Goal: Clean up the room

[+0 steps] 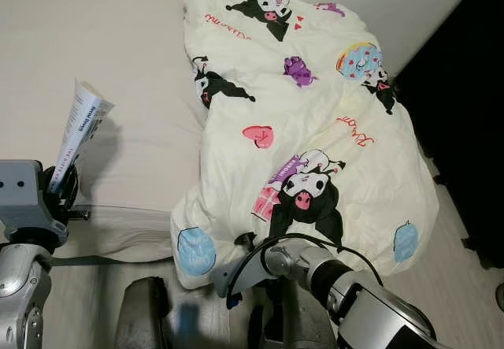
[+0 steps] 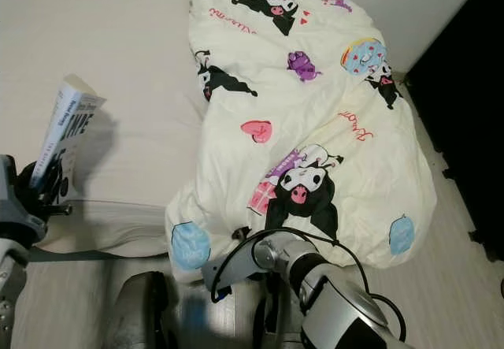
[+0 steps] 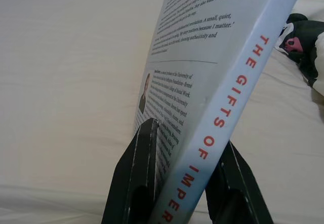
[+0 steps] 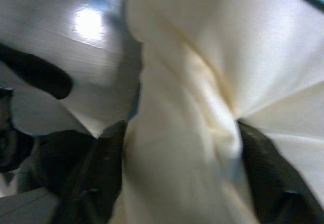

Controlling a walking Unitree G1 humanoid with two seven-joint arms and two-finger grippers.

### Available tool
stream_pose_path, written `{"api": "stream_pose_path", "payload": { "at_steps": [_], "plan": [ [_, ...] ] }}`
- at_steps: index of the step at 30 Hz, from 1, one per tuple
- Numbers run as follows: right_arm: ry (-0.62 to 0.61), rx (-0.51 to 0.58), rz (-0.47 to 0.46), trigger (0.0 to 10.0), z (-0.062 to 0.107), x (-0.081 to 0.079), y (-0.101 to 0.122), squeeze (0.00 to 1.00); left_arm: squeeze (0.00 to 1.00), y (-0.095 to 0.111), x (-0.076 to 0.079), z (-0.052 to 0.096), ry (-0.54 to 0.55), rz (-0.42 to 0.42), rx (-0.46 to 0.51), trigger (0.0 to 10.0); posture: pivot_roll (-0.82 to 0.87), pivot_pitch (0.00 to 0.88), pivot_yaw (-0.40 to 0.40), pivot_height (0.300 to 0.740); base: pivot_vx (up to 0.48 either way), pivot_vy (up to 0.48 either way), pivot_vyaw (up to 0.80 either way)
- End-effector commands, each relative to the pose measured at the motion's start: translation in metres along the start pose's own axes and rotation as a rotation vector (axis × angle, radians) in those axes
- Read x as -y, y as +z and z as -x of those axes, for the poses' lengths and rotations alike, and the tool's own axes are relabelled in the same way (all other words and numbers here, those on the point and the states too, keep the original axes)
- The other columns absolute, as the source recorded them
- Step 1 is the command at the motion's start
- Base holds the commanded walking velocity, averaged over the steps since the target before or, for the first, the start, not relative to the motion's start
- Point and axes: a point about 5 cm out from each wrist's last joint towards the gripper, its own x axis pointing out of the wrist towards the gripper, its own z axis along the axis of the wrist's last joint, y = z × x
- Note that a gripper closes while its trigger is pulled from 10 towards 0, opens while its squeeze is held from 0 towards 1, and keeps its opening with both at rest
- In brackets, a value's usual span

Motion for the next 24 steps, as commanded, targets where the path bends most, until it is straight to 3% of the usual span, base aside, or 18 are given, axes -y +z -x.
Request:
{"api": "stream_pose_path", "payload": {
  "at_steps": [1, 5, 6, 7, 9, 10, 12, 13, 16, 20, 24],
  "plan": [
    [0.048, -0.027, -0.076, 0.0, 0.000, -0.017, -0.012, 0.00, 0.00, -0.011, -0.006, 0.005, 0.025, -0.021, -0.065, 10.0, 0.21, 0.403, -0.189, 0.571, 0.000, 0.000, 0.00],
    [0.047, 0.000, -0.115, 0.0, 0.000, -0.017, -0.010, 0.00, 0.00, -0.011, -0.006, 0.005, 0.025, -0.022, -0.064, 10.0, 0.21, 0.403, -0.189, 0.571, 0.000, 0.000, 0.00],
    [0.126, 0.199, -0.382, 10.0, -0.002, -0.013, 0.013, 0.00, 0.00, -0.011, -0.006, 0.003, 0.021, -0.016, -0.059, 10.0, 0.19, 0.375, -0.187, 0.571, 0.000, 0.000, 0.00],
    [0.126, 0.199, -0.382, 10.0, -0.002, -0.013, 0.013, 0.00, 0.00, -0.011, -0.006, 0.003, 0.021, -0.016, -0.059, 10.0, 0.19, 0.375, -0.187, 0.571, 0.000, 0.000, 0.00],
    [0.198, 0.407, -0.596, 10.0, 0.001, -0.001, 0.035, 0.00, 0.00, -0.012, -0.005, -0.003, 0.016, -0.005, -0.047, 10.0, 0.18, 0.342, -0.183, 0.571, 0.000, 0.000, 0.00],
    [0.198, 0.407, -0.596, 10.0, 0.001, -0.001, 0.035, 0.00, 0.00, -0.012, -0.005, -0.003, 0.016, -0.005, -0.047, 10.0, 0.18, 0.342, -0.183, 0.571, 0.000, 0.000, 0.00],
    [0.276, 0.563, -0.692, 10.0, 0.006, 0.014, 0.051, 0.00, 0.00, -0.011, -0.004, -0.010, 0.015, 0.005, -0.030, 10.0, 0.15, 0.301, -0.174, 0.571, 0.000, 0.000, 0.00],
    [0.313, 0.629, -0.710, 10.0, 0.010, 0.020, 0.057, 0.00, 0.00, -0.012, -0.003, -0.014, 0.012, 0.008, -0.024, 10.0, 0.15, 0.284, -0.170, 0.571, 0.000, 0.000, 0.00],
    [0.340, 0.686, -0.719, 10.0, 0.013, 0.026, 0.062, 0.00, 0.00, -0.012, -0.002, -0.016, 0.011, 0.013, -0.019, 10.0, 0.14, 0.278, -0.168, 0.571, 0.000, 0.000, 0.00],
    [0.392, 0.925, -0.787, 10.0, 0.033, 0.058, 0.075, 0.00, 0.00, -0.012, 0.004, -0.024, 0.001, 0.036, -0.003, 10.0, 0.12, 0.231, -0.147, 0.571, 0.000, 0.000, 0.00],
    [0.398, 1.046, -0.803, 10.0, 0.045, 0.073, 0.075, 0.00, 0.00, -0.013, 0.008, -0.027, -0.009, 0.046, 0.002, 10.0, 0.11, 0.220, -0.138, 0.571, 0.000, 0.000, 0.00]
  ]
}}
